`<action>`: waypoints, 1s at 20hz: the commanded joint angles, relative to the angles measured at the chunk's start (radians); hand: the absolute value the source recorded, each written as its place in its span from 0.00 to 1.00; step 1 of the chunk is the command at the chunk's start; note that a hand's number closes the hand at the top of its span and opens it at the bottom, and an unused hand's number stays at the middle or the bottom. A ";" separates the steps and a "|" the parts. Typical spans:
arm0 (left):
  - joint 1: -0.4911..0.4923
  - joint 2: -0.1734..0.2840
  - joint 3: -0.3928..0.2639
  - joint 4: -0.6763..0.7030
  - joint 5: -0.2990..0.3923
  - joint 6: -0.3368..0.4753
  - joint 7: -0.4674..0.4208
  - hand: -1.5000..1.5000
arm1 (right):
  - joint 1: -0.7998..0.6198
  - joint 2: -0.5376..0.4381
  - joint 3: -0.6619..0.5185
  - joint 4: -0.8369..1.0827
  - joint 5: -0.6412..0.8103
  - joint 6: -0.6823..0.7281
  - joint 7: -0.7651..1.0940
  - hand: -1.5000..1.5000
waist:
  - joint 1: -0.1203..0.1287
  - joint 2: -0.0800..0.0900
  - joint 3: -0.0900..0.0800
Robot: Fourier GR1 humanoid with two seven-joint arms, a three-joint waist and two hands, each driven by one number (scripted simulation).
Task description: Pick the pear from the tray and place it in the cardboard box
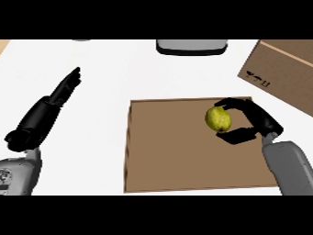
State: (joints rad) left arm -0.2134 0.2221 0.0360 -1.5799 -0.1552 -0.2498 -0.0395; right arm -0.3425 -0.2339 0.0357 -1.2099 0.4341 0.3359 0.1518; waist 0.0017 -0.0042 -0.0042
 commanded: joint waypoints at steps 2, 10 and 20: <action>-0.007 0.000 0.019 0.012 -0.002 0.000 -0.022 0.50 | -0.049 0.029 0.000 0.098 0.079 -0.135 -0.140 1.00 | 0.005 0.006 0.005; 0.014 -0.020 0.004 0.026 -0.023 -0.001 -0.045 0.50 | -0.092 0.018 0.118 0.042 0.231 -0.173 -0.173 1.00 | 0.012 0.006 0.004; -0.040 -0.006 0.049 0.086 0.006 -0.012 -0.044 0.50 | -0.265 -0.090 0.283 0.021 0.440 -0.207 -0.436 1.00 | 0.005 0.006 0.004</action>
State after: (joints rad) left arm -0.2348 0.2125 0.0554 -1.5307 -0.1661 -0.2621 -0.0787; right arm -0.5616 -0.3119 0.3076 -1.1807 0.8314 0.1746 -0.2095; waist 0.0172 0.0025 -0.0002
